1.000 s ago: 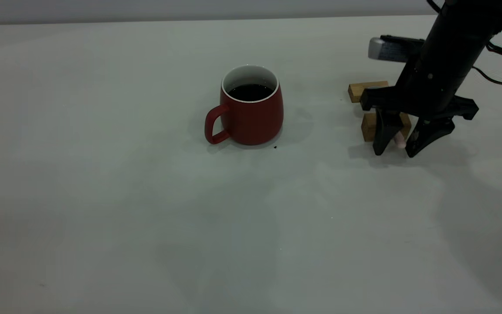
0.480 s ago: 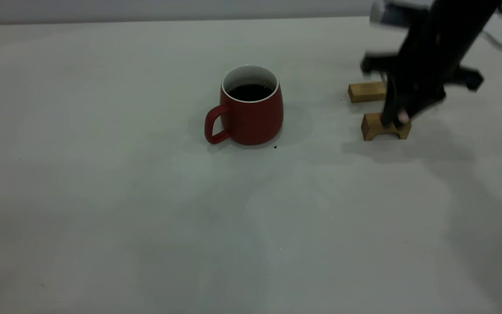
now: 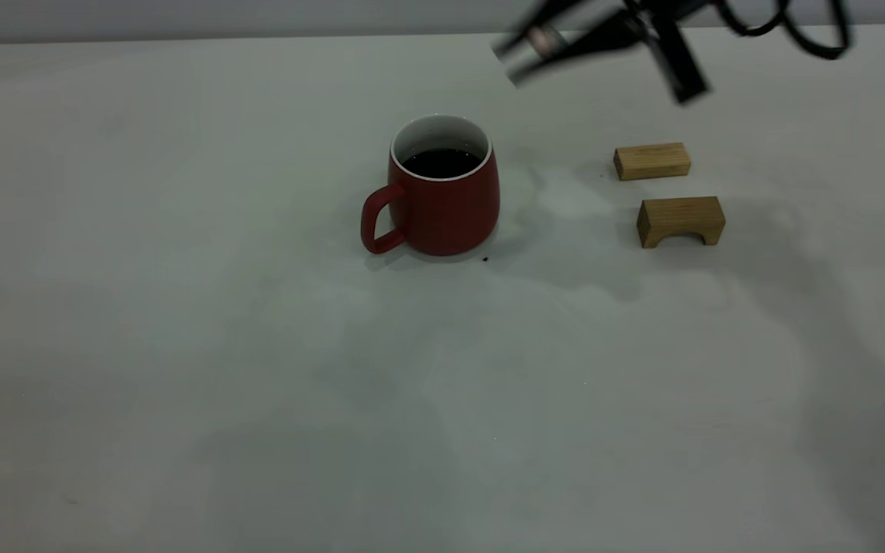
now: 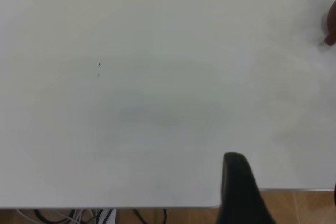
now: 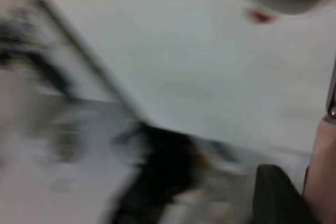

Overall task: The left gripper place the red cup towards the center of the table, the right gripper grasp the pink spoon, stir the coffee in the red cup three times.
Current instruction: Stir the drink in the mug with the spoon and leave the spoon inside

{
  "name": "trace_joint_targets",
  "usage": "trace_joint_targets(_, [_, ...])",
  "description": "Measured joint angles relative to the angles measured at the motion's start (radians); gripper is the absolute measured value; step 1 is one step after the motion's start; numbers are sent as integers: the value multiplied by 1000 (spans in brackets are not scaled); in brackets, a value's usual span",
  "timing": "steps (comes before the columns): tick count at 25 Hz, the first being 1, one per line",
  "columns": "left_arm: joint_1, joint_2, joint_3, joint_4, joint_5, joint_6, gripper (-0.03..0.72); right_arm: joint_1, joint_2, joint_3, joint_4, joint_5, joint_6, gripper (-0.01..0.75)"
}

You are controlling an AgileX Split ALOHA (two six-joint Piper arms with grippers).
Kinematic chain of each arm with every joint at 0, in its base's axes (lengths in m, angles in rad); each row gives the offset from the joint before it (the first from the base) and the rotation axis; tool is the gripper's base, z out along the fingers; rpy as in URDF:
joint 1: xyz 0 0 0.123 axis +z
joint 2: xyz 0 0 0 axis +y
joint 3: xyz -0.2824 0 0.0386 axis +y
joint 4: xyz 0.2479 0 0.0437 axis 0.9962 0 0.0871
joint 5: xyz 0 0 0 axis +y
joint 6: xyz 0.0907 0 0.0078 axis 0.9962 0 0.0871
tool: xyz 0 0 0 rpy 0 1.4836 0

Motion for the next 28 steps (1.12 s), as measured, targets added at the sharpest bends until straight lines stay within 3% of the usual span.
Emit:
trace_joint_targets(3, [0, 0, 0, 0, 0, 0, 500, 12, 33, 0, 253, -1, 11, 122])
trace_joint_targets(6, [0, 0, 0, 0, 0, 0, 500, 34, 50, -11, 361, -22, 90, 122])
trace_joint_targets(15, [0, 0, 0, 0, 0, 0, 500, 137, 52, -33, 382, -68, 543, 122])
trace_joint_targets(20, [0, 0, 0, 0, 0, 0, 500, 182, 72, -118, 382, -111, 598, 122])
trace_joint_targets(28, [0, 0, 0, 0, 0, 0, 500, 164, 194, -199, 385, -102, 624, 122])
